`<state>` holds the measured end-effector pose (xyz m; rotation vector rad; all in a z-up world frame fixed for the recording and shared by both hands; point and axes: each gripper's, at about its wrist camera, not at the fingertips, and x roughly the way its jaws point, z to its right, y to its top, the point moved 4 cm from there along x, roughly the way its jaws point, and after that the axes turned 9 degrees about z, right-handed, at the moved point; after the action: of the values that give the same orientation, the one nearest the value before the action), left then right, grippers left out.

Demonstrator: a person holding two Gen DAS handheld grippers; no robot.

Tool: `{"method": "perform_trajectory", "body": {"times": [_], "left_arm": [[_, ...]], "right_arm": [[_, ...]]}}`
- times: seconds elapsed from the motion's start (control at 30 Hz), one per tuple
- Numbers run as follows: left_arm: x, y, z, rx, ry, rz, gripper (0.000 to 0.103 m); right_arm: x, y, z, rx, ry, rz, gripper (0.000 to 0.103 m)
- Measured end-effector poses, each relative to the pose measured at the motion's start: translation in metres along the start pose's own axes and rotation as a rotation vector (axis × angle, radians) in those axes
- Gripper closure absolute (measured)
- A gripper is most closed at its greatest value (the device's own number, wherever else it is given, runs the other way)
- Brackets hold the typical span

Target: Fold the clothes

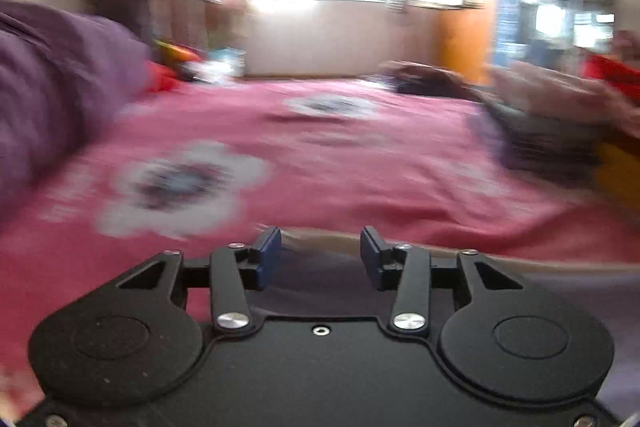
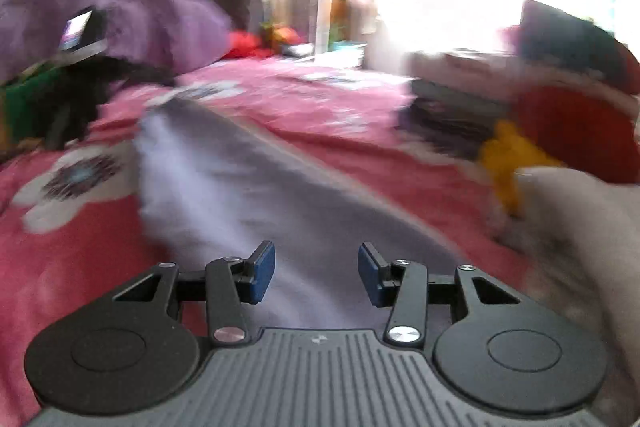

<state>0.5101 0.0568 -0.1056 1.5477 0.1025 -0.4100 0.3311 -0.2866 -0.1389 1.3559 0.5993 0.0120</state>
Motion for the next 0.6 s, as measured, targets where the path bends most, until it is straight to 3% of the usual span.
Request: {"method": "perform_trajectory", "body": {"times": [0.13, 0.2, 0.27, 0.43, 0.53, 0.6], "left_arm": [[0.036, -0.042, 0.015, 0.051, 0.002, -0.169, 0.043], [0.04, -0.039, 0.009, 0.001, 0.012, -0.16, 0.042], [0.036, -0.022, 0.011, -0.017, 0.038, -0.133, 0.043], [0.036, -0.008, 0.031, -0.104, -0.073, -0.05, 0.042], [0.06, -0.029, 0.041, -0.053, -0.037, -0.144, 0.04], [0.067, -0.034, 0.045, -0.034, -0.018, -0.181, 0.037]], "right_arm": [[0.013, -0.019, -0.016, -0.086, 0.087, -0.148, 0.057], [0.009, -0.017, -0.009, -0.045, 0.115, -0.147, 0.057], [0.008, -0.017, 0.003, 0.002, 0.07, -0.138, 0.056], [0.006, -0.019, 0.033, 0.121, -0.042, -0.113, 0.05], [0.005, -0.021, 0.052, 0.192, -0.11, -0.098, 0.048], [0.003, -0.022, 0.063, 0.236, -0.146, -0.086, 0.052]]}}
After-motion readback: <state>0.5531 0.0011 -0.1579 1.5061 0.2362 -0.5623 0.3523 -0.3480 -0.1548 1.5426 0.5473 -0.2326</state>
